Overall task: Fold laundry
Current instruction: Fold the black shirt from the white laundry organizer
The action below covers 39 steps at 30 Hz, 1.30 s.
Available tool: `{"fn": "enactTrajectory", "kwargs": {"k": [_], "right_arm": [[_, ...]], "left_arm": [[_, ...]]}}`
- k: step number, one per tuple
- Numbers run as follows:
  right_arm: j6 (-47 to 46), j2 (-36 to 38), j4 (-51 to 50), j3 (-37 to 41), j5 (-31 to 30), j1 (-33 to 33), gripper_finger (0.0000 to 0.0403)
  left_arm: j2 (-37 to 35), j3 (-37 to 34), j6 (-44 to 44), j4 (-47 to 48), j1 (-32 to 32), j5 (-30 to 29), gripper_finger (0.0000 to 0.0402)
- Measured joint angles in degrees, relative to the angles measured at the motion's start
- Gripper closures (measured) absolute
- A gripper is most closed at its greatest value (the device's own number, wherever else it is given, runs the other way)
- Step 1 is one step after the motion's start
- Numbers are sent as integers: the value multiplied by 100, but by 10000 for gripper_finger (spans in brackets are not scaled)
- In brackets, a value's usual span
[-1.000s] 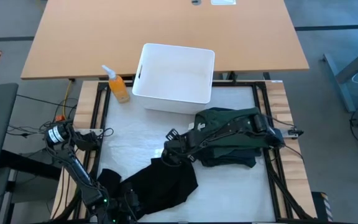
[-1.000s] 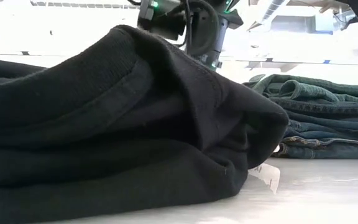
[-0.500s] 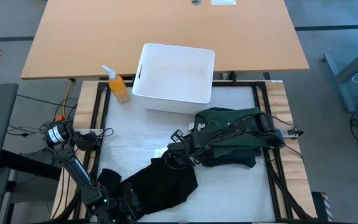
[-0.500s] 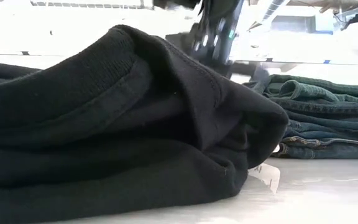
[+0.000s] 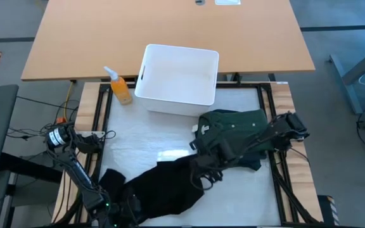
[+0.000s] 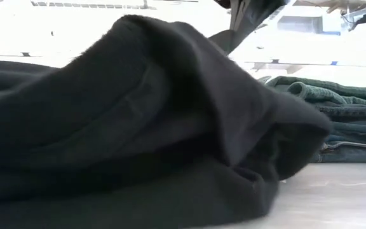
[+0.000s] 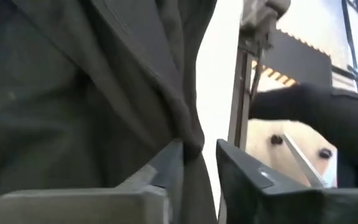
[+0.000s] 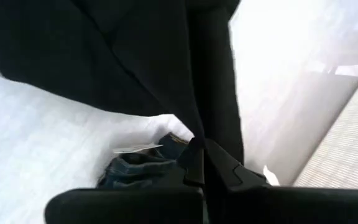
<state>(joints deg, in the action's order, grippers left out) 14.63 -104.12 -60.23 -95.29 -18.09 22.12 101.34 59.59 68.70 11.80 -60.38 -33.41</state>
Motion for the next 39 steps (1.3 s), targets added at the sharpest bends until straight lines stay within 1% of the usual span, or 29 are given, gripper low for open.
{"fn": "enactTrajectory", "kwargs": {"k": [5,7,9,13,16,19,28,35,39], "right_arm": [[-124,-166,-50,7,-5,198,390],[-127,-224,-29,2,-30,219,390],[-127,-266,-58,7,-26,226,390],[-127,-299,-68,7,-22,200,389],[-190,-300,-59,6,-22,170,389],[-260,-302,-66,4,-11,134,389],[-262,-302,-66,4,-4,127,388],[-262,-302,-76,4,0,60,387],[-260,-302,-106,4,0,57,387]], "left_arm": [[-37,0,12,-31,12,128,259],[-84,0,-108,-53,65,126,241],[-122,0,-386,-142,124,103,232],[-198,0,-943,-173,284,64,228],[-223,2,-1096,-65,463,-6,228],[-223,2,-1067,57,681,-12,228],[-197,2,-1060,-10,1130,413,228],[-192,2,-1059,-112,1187,476,228],[-3,9,-1054,-261,1185,589,228]]}}
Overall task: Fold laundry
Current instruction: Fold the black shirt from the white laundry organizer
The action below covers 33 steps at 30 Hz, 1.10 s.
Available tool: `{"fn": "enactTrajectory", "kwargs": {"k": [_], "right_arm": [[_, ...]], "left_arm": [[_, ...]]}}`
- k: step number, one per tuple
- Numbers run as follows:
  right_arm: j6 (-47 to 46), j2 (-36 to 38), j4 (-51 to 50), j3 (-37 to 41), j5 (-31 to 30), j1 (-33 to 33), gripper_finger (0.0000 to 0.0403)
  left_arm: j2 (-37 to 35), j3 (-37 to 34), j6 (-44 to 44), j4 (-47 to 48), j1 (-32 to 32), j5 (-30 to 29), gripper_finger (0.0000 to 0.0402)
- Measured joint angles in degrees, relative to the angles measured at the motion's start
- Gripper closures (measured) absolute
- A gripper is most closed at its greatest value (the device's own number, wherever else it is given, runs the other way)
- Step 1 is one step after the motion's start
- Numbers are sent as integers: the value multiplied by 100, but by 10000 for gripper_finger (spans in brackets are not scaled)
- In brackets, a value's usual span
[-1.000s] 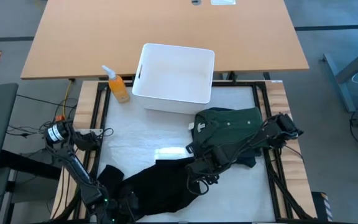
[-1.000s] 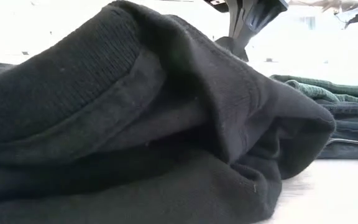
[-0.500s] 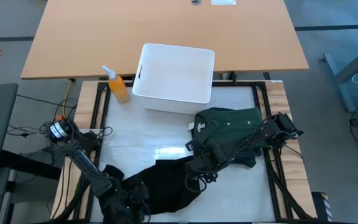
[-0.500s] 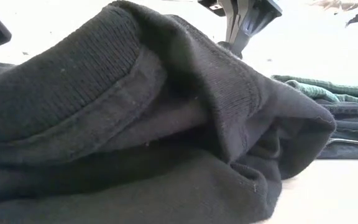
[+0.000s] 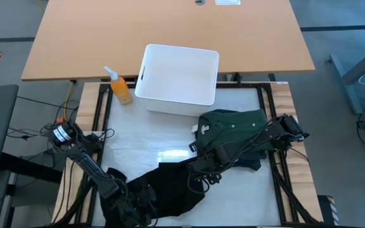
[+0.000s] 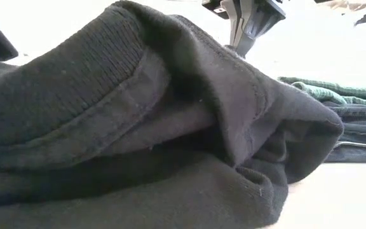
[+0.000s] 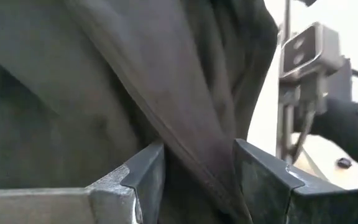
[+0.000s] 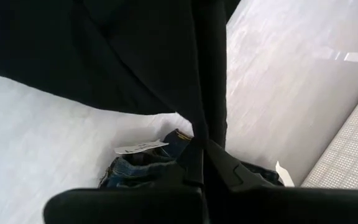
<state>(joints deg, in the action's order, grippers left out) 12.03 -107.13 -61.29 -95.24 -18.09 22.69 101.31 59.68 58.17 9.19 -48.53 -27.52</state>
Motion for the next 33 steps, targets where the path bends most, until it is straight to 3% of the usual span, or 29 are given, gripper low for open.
{"fn": "enactTrajectory", "kwargs": {"k": [6,10,13,18,21,24,27,29,32,33], "right_arm": [[-2,0,-24,0,-1,3,387],[25,0,-120,0,-40,3,387],[-24,28,-422,0,-507,13,387],[-287,488,-767,0,-1399,141,387],[-304,1014,-708,0,-2083,236,387],[-303,1720,-582,0,-3302,385,387],[-66,2552,220,0,-4530,545,387],[464,3061,1295,0,-5049,645,387],[1856,3582,3579,-6,-5391,778,388],[2519,3694,4426,-7,-5396,833,388]], "left_arm": [[376,-9,2,-227,33,146,258],[377,102,-318,-171,22,-124,336],[325,421,-688,325,-10,-137,390],[29,1565,-795,3108,-15,-440,399],[-225,2658,-864,5033,10,-1136,400],[-431,3931,-1236,6480,114,-1853,401],[-580,5278,-2108,7106,445,-2333,401],[-595,6208,-3005,7070,812,-2447,401],[-576,7493,-4590,6325,1466,-2181,401],[-634,7550,-5104,5666,1721,-2001,401]]}}
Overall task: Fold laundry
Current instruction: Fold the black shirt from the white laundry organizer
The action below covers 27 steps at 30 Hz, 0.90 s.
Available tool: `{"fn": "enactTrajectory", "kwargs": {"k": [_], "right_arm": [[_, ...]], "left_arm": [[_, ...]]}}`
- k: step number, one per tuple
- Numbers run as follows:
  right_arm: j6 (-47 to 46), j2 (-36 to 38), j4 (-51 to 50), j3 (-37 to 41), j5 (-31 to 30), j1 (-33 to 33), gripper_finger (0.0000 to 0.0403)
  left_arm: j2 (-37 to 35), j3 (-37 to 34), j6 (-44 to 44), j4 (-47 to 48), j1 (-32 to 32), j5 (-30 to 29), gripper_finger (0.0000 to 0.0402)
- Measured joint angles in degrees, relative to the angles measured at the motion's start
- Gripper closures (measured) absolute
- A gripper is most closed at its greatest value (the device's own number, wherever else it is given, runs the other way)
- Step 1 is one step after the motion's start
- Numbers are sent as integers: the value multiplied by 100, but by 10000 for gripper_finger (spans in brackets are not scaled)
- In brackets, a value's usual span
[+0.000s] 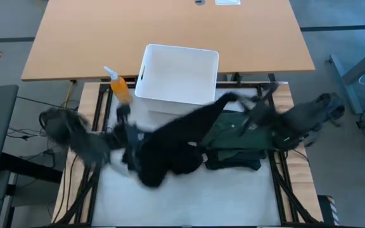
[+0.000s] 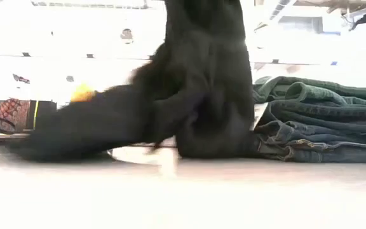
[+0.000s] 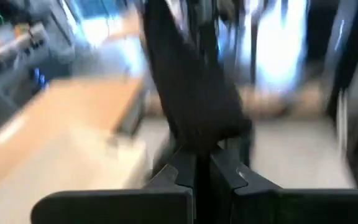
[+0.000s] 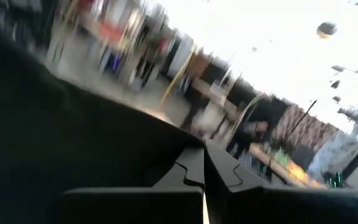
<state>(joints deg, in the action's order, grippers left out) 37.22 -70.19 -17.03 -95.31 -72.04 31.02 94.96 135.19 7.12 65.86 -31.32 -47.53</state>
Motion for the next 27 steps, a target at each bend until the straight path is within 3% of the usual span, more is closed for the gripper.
{"fn": "enactTrajectory", "kwargs": {"k": [2,4,6,8,11,16,19,22,24,27], "right_arm": [[1373,114,1738,-4,175,139,389],[2528,114,3358,-9,859,312,389],[3137,87,4463,-9,1757,527,389],[3167,52,4796,-7,2391,718,389],[2727,26,4023,11,2457,786,389],[671,-156,1634,-4,2270,424,389],[-637,-474,299,-4,2571,248,390],[-1565,-932,-934,14,2787,154,389],[-2086,-1236,-1632,23,2922,123,389],[-2816,-1709,-2349,-6,3471,86,388]], "left_arm": [[-466,-400,-1049,-1867,485,721,401],[-798,-558,-1405,-3141,892,1581,401],[-1058,-574,-1437,-4058,1212,2497,401],[-1261,-569,-1354,-4234,1297,3291,401],[-1451,-569,-1015,-3578,1230,3814,401],[-1524,-589,57,-996,796,3515,401],[-1433,-703,1249,686,296,3155,401],[-1242,-1254,2921,2377,-365,2943,401],[-1218,-2069,3749,2304,-781,2981,402],[-1286,-3364,4371,1475,-1402,3464,401]]}}
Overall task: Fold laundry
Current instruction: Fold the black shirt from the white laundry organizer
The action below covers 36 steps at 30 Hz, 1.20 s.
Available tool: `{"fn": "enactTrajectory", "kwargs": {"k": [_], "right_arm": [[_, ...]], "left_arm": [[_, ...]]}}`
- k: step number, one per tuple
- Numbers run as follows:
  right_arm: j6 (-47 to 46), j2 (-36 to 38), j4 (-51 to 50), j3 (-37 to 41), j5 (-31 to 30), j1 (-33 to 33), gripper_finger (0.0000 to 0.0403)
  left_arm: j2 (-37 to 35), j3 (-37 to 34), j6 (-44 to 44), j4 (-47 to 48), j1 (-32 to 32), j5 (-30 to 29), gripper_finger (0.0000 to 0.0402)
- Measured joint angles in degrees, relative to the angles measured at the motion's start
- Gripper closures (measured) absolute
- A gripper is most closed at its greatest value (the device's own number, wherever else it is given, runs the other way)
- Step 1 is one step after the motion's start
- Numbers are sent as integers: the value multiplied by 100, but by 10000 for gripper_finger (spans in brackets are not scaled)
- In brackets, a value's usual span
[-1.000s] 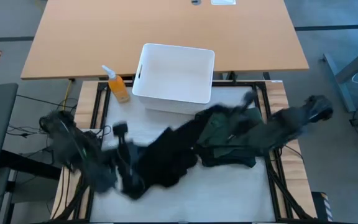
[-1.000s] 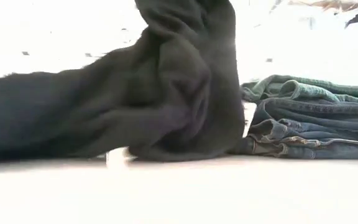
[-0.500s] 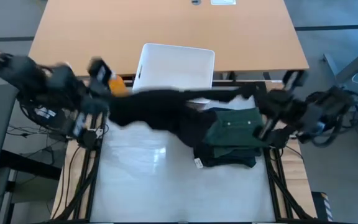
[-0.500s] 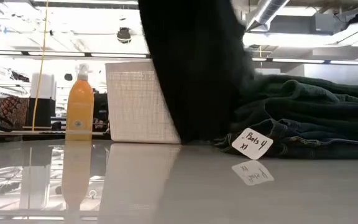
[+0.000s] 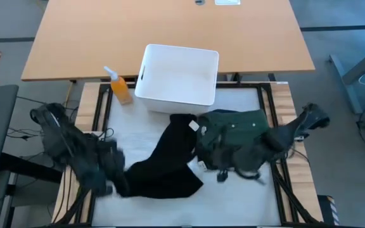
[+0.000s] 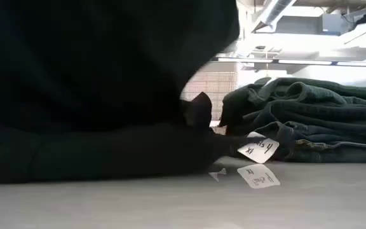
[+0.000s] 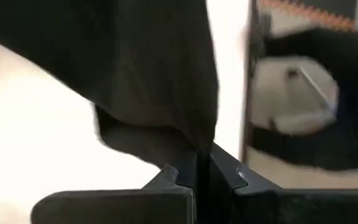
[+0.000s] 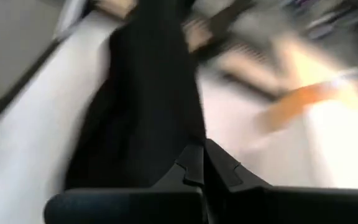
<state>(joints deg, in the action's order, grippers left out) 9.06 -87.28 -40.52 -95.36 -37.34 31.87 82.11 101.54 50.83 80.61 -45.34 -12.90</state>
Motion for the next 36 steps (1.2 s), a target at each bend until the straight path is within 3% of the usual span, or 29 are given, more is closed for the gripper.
{"fn": "enactTrajectory", "kwargs": {"k": [6,11,15,18,22,31,36], "right_arm": [[-411,-1239,-285,23,1880,67,372],[-298,-1978,142,3,1952,211,342],[-464,-2149,-317,11,1939,187,324],[-882,-2077,-1014,1,1627,9,311],[-1160,-2059,-1232,3,1474,-531,295],[591,-2077,-707,3,1505,-1923,232],[1180,-2077,-187,8,2499,-2188,217]], "left_arm": [[250,-2276,1620,-1123,-1013,595,401],[249,-3609,3055,-2036,-1730,1311,401],[243,-4293,3887,-2554,-2117,1932,401],[230,-4592,4181,-2820,-2346,2094,401],[221,-4691,4233,-2831,-2430,1992,401],[217,-4695,4234,-3137,-2446,1602,401],[219,-4695,4290,-3164,-2490,1276,401]]}}
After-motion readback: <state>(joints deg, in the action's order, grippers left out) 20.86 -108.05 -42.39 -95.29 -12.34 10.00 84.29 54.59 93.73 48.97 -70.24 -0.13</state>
